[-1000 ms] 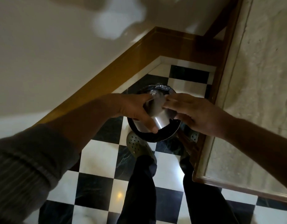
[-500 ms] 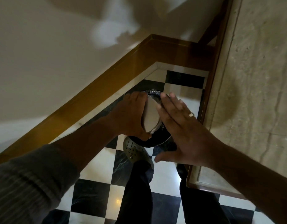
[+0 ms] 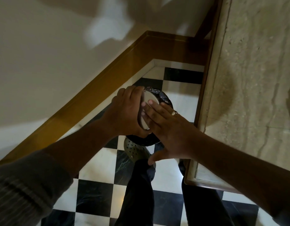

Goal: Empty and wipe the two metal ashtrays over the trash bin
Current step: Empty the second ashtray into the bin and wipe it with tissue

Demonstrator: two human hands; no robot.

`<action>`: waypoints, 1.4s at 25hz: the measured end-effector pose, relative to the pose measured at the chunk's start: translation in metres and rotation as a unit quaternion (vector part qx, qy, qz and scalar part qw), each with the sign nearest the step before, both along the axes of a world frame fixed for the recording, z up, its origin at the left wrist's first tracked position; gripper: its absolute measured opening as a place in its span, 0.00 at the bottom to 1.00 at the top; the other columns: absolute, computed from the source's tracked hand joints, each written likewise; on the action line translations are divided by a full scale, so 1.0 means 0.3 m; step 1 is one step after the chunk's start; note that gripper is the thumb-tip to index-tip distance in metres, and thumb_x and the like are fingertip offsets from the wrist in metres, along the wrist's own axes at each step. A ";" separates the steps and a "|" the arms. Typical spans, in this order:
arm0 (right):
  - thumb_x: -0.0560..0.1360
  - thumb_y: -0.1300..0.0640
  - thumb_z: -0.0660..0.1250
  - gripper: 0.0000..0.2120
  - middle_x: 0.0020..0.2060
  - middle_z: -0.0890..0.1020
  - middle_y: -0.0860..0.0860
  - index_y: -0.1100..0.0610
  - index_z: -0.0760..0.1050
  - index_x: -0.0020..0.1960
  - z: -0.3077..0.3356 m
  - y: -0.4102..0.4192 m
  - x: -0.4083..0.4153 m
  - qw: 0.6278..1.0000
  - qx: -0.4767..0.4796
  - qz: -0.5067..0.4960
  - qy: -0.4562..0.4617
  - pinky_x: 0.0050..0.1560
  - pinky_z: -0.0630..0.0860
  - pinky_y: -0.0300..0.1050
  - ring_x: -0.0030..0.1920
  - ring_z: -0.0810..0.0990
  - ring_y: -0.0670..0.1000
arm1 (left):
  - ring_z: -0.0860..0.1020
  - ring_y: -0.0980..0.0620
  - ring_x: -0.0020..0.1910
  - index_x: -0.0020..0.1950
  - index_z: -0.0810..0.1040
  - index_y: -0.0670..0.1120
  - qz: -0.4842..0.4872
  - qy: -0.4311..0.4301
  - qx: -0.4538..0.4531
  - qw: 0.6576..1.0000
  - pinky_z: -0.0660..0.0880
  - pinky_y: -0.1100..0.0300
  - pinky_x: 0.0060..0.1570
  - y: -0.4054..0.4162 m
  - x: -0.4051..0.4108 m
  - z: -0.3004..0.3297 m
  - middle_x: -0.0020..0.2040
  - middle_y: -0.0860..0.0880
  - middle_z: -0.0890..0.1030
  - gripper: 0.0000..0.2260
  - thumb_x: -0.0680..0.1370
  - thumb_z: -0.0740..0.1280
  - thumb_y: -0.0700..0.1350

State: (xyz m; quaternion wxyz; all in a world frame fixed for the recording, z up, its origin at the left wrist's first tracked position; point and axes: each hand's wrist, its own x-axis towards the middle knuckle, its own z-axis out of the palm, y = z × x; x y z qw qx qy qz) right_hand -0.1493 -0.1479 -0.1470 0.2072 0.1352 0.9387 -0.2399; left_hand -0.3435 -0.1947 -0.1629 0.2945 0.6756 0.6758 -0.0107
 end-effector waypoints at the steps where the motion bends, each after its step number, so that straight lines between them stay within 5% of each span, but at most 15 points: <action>1: 0.66 0.21 0.57 0.61 0.78 0.39 0.60 0.62 0.40 0.78 0.009 0.000 0.002 0.999 0.003 -0.018 0.038 0.76 0.36 0.56 0.79 0.39 0.62 | 0.74 0.39 0.65 0.73 0.66 0.35 -0.011 0.004 0.002 1.000 0.73 0.42 0.63 -0.009 -0.002 -0.004 0.68 0.37 0.74 0.53 0.60 0.74 0.69; 6: 0.68 0.24 0.62 0.58 0.76 0.53 0.69 0.70 0.51 0.76 0.077 -0.019 0.007 0.920 0.083 -0.195 0.330 0.77 0.49 0.64 0.79 0.47 0.66 | 0.71 0.42 0.65 0.75 0.62 0.39 -0.024 0.015 -0.017 0.999 0.72 0.45 0.63 -0.004 -0.018 -0.012 0.70 0.40 0.72 0.56 0.58 0.75 0.71; 7: 0.67 0.23 0.61 0.59 0.77 0.52 0.68 0.69 0.50 0.76 0.064 -0.021 0.006 0.928 0.092 -0.181 0.312 0.77 0.49 0.65 0.79 0.46 0.65 | 0.72 0.41 0.63 0.74 0.63 0.39 -0.015 0.005 -0.001 1.000 0.73 0.45 0.61 0.001 -0.009 -0.015 0.68 0.40 0.72 0.55 0.57 0.75 0.70; 9: 0.65 0.19 0.57 0.62 0.79 0.46 0.64 0.65 0.45 0.78 0.010 -0.023 0.006 0.988 0.048 -0.066 0.131 0.77 0.49 0.65 0.79 0.42 0.63 | 0.74 0.41 0.61 0.72 0.66 0.39 -0.008 -0.004 0.016 1.000 0.75 0.45 0.59 0.017 0.014 -0.015 0.65 0.40 0.75 0.52 0.57 0.74 0.67; 11: 0.63 0.17 0.53 0.63 0.79 0.44 0.62 0.62 0.42 0.79 -0.029 -0.037 0.019 1.000 0.002 0.007 -0.007 0.78 0.47 0.63 0.79 0.40 0.61 | 0.75 0.40 0.60 0.71 0.68 0.37 -0.022 -0.003 0.009 1.000 0.74 0.47 0.60 0.005 0.025 -0.017 0.63 0.39 0.77 0.50 0.57 0.73 0.66; 16: 0.63 0.18 0.54 0.63 0.79 0.50 0.64 0.65 0.47 0.78 -0.039 -0.030 0.000 0.998 0.030 -0.004 0.052 0.78 0.44 0.59 0.79 0.45 0.62 | 0.74 0.40 0.64 0.73 0.67 0.36 -0.011 0.005 0.004 1.000 0.68 0.49 0.67 -0.031 0.016 -0.058 0.66 0.38 0.76 0.51 0.60 0.73 0.68; 21: 0.68 0.24 0.61 0.59 0.76 0.54 0.69 0.69 0.49 0.76 0.034 -0.028 -0.010 0.938 0.099 -0.177 0.282 0.78 0.48 0.61 0.79 0.47 0.65 | 0.71 0.42 0.65 0.74 0.64 0.40 0.010 -0.005 -0.016 1.000 0.71 0.46 0.65 -0.018 -0.026 -0.075 0.69 0.41 0.73 0.54 0.58 0.73 0.72; 22: 0.68 0.24 0.61 0.59 0.76 0.52 0.68 0.68 0.48 0.76 0.030 -0.028 -0.012 0.948 0.102 -0.159 0.256 0.78 0.45 0.62 0.79 0.46 0.65 | 0.72 0.42 0.64 0.74 0.64 0.41 0.026 -0.011 -0.005 1.000 0.72 0.44 0.63 -0.013 -0.022 -0.072 0.68 0.41 0.73 0.54 0.58 0.73 0.71; 24: 0.64 0.24 0.65 0.63 0.79 0.45 0.65 0.64 0.40 0.78 -0.004 -0.040 -0.021 0.995 0.058 -0.053 0.060 0.76 0.37 0.60 0.79 0.41 0.64 | 0.74 0.40 0.62 0.72 0.66 0.39 0.036 -0.025 0.025 0.999 0.75 0.43 0.60 -0.008 -0.002 -0.067 0.65 0.39 0.75 0.51 0.58 0.73 0.67; 26: 0.63 0.27 0.70 0.65 0.79 0.41 0.62 0.62 0.36 0.78 -0.046 -0.063 -0.018 0.998 0.037 -0.002 -0.052 0.75 0.36 0.59 0.79 0.39 0.63 | 0.75 0.38 0.62 0.71 0.67 0.36 0.026 -0.028 0.030 0.999 0.74 0.45 0.62 -0.017 0.010 -0.063 0.64 0.37 0.77 0.50 0.59 0.76 0.64; 29: 0.70 0.40 0.72 0.55 0.80 0.47 0.63 0.62 0.42 0.79 -0.074 -0.062 -0.015 0.997 0.067 0.015 -0.025 0.77 0.46 0.61 0.79 0.45 0.64 | 0.75 0.38 0.62 0.71 0.67 0.35 0.040 -0.039 0.032 0.998 0.74 0.45 0.63 -0.029 0.007 -0.065 0.64 0.37 0.77 0.50 0.59 0.74 0.64; 32: 0.80 0.54 0.57 0.29 0.77 0.60 0.64 0.64 0.55 0.77 -0.081 -0.055 0.010 0.991 0.122 -0.031 0.052 0.75 0.59 0.59 0.77 0.58 0.64 | 0.76 0.38 0.62 0.71 0.68 0.34 0.018 -0.034 0.056 0.998 0.74 0.46 0.63 -0.021 0.014 -0.058 0.65 0.36 0.77 0.50 0.59 0.74 0.66; 35: 0.81 0.55 0.46 0.27 0.77 0.58 0.65 0.65 0.51 0.77 -0.092 -0.045 0.025 0.989 0.132 -0.050 0.044 0.75 0.57 0.57 0.77 0.56 0.65 | 0.74 0.38 0.65 0.73 0.66 0.35 0.005 -0.051 0.042 0.998 0.72 0.46 0.65 0.002 0.016 -0.039 0.68 0.36 0.75 0.53 0.59 0.76 0.67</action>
